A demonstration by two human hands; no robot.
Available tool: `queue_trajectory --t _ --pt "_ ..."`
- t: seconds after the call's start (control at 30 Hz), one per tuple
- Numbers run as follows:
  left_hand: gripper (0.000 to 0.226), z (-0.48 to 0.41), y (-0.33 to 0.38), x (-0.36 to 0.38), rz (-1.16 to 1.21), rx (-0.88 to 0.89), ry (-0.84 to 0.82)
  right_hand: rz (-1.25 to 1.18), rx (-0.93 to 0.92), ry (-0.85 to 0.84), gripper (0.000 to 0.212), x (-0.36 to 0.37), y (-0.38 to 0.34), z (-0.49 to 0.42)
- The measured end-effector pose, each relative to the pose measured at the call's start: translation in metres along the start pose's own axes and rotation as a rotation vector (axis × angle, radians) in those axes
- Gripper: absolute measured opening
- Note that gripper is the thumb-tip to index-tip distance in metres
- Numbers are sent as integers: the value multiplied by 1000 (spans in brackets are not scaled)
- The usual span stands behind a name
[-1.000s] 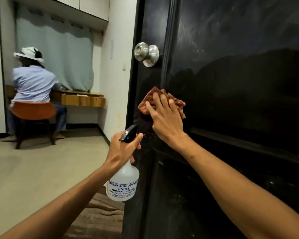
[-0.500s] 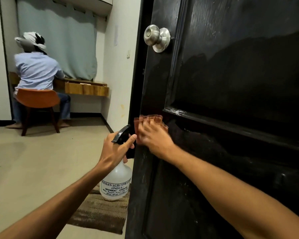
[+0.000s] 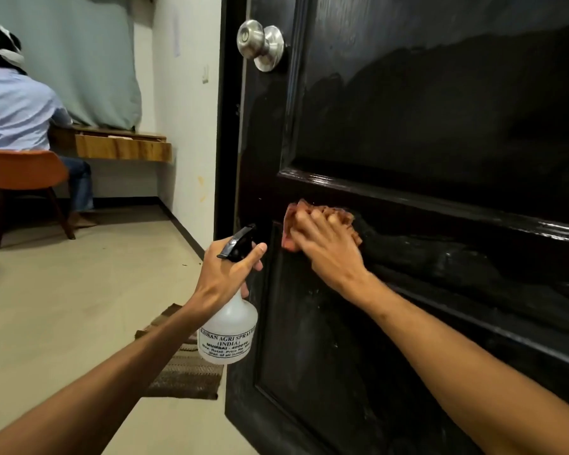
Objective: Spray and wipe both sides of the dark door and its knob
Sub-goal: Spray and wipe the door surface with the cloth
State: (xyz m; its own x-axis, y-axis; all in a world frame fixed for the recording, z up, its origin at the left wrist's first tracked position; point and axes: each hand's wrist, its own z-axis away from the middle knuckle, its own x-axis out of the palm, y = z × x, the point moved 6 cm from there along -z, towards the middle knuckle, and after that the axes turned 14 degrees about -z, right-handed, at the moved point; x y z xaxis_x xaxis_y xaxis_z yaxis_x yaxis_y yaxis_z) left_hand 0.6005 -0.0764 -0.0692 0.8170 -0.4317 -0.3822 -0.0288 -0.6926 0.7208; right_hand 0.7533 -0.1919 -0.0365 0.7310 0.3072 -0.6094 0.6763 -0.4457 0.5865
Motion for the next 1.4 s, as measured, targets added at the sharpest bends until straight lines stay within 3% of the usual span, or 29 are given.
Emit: queue_trajectory --t 0.1,0.17,0.27,0.33,0.43,0.47,0.57,0.63,0.8,0.87,0.93,1.0,1.17,1.3,1.33,1.4 --pt "22 7 11 7 24 12 -19 -24 279 132 67 -41 43 0" --pt "22 14 20 16 43 18 -42 -4 205 113 66 -33 37 22" --pt "22 21 32 26 37 18 -68 36 7 -108 66 -1 10 71" --pt "21 24 42 33 52 30 -89 -12 91 -29 68 -20 36 76" --pt "19 30 61 45 70 59 -115 -56 400 152 66 -64 90 79" --pt "19 32 67 49 82 65 -123 -54 394 173 67 -66 91 87" --pt "21 41 84 63 100 88 -148 -19 148 -6 74 -26 53 132" --pt "21 48 95 73 116 103 -181 1 83 -76 74 -19 53 160" --pt "22 63 116 99 140 129 -238 -51 533 266 70 -82 118 172" --pt "21 71 123 108 152 137 -255 -31 426 231 75 -64 102 191" --pt "21 78 131 118 168 148 -280 -1 234 58 81 -36 78 223" --pt "21 84 140 127 169 168 -308 26 186 58 79 -43 94 239" --pt "23 96 162 155 190 200 -363 -11 651 402 68 -116 169 259" --pt "20 108 181 176 247 185 -420 77 365 143 71 -67 123 312" --pt "20 111 188 179 260 191 -432 102 350 146 71 -69 130 322" --pt "20 119 205 188 280 212 -453 88 566 291 71 -99 169 334"
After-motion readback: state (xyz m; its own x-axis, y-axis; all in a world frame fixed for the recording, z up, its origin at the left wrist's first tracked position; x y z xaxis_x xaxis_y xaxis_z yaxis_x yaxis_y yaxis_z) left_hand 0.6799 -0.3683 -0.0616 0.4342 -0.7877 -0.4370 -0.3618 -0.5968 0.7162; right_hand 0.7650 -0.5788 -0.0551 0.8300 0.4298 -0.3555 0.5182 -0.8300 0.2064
